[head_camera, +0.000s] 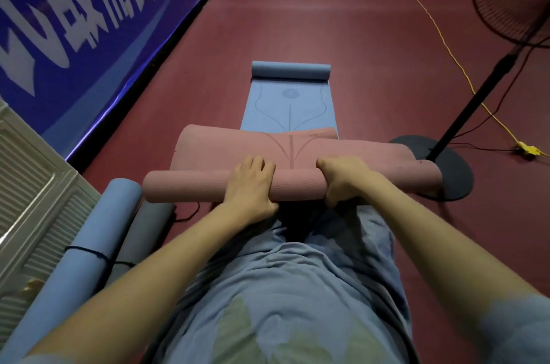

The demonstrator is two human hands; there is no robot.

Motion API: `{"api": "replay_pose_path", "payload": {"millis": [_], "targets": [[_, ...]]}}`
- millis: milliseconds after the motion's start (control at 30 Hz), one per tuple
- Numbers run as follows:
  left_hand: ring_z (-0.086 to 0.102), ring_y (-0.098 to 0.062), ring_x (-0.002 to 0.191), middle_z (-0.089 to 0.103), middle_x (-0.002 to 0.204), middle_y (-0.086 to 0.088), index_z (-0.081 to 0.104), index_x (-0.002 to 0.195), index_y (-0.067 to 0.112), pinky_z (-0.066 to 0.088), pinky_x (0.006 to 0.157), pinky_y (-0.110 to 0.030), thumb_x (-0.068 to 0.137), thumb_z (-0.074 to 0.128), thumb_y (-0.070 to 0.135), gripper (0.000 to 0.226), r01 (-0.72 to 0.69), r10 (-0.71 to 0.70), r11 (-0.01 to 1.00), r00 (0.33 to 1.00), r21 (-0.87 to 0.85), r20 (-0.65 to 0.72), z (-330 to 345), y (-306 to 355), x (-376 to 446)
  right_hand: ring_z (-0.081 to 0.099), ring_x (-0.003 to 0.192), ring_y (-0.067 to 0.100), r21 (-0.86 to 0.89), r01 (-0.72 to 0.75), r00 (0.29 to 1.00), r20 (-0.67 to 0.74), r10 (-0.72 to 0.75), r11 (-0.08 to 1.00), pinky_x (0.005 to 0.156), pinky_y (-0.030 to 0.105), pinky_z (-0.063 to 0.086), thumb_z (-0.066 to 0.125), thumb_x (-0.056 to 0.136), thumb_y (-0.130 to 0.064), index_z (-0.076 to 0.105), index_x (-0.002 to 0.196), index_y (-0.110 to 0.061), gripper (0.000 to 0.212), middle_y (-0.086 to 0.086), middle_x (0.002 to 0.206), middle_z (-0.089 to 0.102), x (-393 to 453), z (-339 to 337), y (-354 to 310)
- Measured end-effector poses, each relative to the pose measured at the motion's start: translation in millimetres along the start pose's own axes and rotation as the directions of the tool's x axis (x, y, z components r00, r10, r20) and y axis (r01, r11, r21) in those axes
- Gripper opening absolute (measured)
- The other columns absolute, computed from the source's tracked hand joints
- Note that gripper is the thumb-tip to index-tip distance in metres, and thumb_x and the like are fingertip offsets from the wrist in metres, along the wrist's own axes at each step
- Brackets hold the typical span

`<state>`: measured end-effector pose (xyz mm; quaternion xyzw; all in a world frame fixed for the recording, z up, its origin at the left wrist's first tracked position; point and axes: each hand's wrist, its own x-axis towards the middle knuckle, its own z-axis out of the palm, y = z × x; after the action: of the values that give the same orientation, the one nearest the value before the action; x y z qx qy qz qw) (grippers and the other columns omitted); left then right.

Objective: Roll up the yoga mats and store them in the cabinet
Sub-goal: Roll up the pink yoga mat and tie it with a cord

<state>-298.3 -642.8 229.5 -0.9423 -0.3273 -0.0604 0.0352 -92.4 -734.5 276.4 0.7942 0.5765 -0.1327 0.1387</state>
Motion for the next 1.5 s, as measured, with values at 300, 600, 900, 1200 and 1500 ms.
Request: {"api": "replay_pose_path", "payload": {"millis": [300,600,900,1200,1500], "targets": [[0.055,-0.036,0.11,0.061,0.125,-0.014,0.054,0.138,0.004,0.041,0.11,-0.048,0.057,0.076,0.028,0.087,-0.054,0.054,0.998,0.949,0.008,-0.31,27,6,-13,0.063,0.094,0.025,0.135,0.051,0.957,0.276,-0.086,0.99,0.054,0.028,0.047,0.09,0.059,-0.02,0.057,0.122,-0.02,0.071,0.002,0.112,0.063,22,-32,4],[0.066,-0.027,0.079,0.069,0.089,0.0,0.062,0.103,0.018,0.036,0.075,-0.038,0.046,0.082,0.04,0.065,-0.133,0.149,0.987,0.966,0.088,-0.211,24,-8,19,0.046,0.115,0.022,0.103,0.217,0.957,-0.219,-0.191,0.971,0.093,0.042,0.046,0.086,0.055,-0.054,0.048,0.124,-0.024,0.084,0.0,0.122,0.053,5,15,38],[0.069,-0.032,0.093,0.074,0.103,-0.005,0.061,0.115,0.027,0.045,0.07,-0.034,0.056,0.083,0.054,0.069,-0.066,0.085,0.992,0.981,-0.109,0.177,-20,-16,60,0.052,0.124,0.028,0.087,-0.002,0.957,-0.287,0.027,0.996,0.099,0.042,0.043,0.086,0.057,-0.059,0.05,0.136,-0.028,0.092,0.0,0.135,0.061,-21,13,107],[0.067,-0.028,0.083,0.074,0.094,0.0,0.063,0.11,0.03,0.057,0.073,-0.039,0.046,0.076,0.057,0.071,-0.045,0.084,0.987,0.964,-0.154,0.254,-32,-29,17,0.057,0.118,0.028,0.047,-0.05,0.963,-0.261,0.061,0.998,0.096,0.038,0.041,0.076,0.051,-0.048,0.051,0.137,-0.03,0.092,-0.002,0.131,0.063,-55,27,80],[0.067,-0.029,0.093,0.073,0.099,0.001,0.061,0.107,0.029,0.049,0.075,-0.035,0.052,0.079,0.052,0.061,-0.13,0.157,0.986,0.929,-0.102,0.335,-50,-26,-37,0.064,0.096,0.03,0.065,-0.065,0.963,-0.259,0.08,0.996,0.079,0.039,0.046,0.078,0.054,-0.043,0.059,0.12,-0.026,0.07,-0.001,0.104,0.07,-131,55,41]]}}
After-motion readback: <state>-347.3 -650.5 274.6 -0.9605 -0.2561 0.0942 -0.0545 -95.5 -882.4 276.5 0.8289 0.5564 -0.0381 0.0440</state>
